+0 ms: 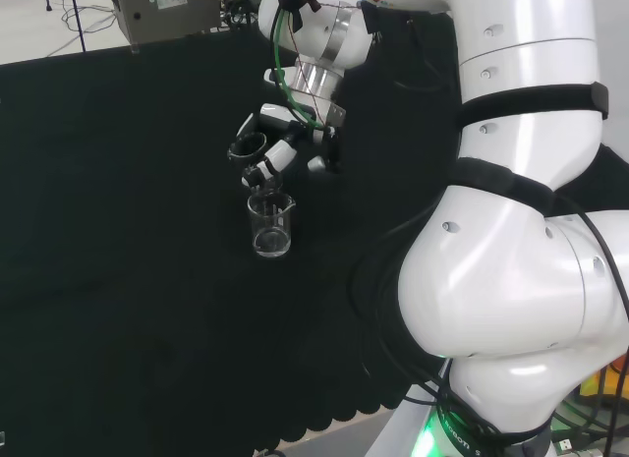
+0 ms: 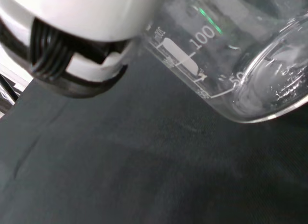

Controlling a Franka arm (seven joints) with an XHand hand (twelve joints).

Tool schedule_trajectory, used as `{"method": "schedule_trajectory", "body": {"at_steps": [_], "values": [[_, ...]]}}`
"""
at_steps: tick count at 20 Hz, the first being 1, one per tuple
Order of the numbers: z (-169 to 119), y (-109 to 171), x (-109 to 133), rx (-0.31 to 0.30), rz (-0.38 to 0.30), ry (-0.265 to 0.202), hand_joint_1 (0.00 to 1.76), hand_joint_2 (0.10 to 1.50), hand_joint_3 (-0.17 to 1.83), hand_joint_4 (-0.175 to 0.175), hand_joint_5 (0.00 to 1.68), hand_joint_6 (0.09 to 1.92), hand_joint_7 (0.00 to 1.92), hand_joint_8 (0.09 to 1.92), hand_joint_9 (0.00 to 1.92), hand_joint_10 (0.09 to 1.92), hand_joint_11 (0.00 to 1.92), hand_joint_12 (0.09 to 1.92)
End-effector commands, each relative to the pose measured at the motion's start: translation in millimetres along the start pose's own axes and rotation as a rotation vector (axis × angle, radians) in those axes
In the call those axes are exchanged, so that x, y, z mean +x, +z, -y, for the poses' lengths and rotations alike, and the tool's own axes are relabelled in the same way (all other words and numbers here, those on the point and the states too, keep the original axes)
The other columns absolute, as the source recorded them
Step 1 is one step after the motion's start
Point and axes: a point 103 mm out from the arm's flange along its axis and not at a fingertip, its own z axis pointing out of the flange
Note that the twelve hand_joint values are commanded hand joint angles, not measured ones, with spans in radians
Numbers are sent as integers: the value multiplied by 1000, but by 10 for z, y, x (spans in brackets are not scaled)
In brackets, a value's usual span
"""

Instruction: Place the beaker back on the table.

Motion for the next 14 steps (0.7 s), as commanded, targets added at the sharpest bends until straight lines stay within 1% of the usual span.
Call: {"method": "schedule_trajectory", "body": {"at_steps": [1,5,14], "values": [[-36,5,-50,-52,-11,-13,1311,533,755,63,1429,381,1656,87,1604,87,1326,716],[-53,-1,-87,-57,-15,-10,1310,533,755,84,1436,378,1650,87,1595,87,1306,718],[-66,-1,-169,-83,-40,6,1308,535,750,94,1437,381,1645,87,1586,87,1286,727]]}}
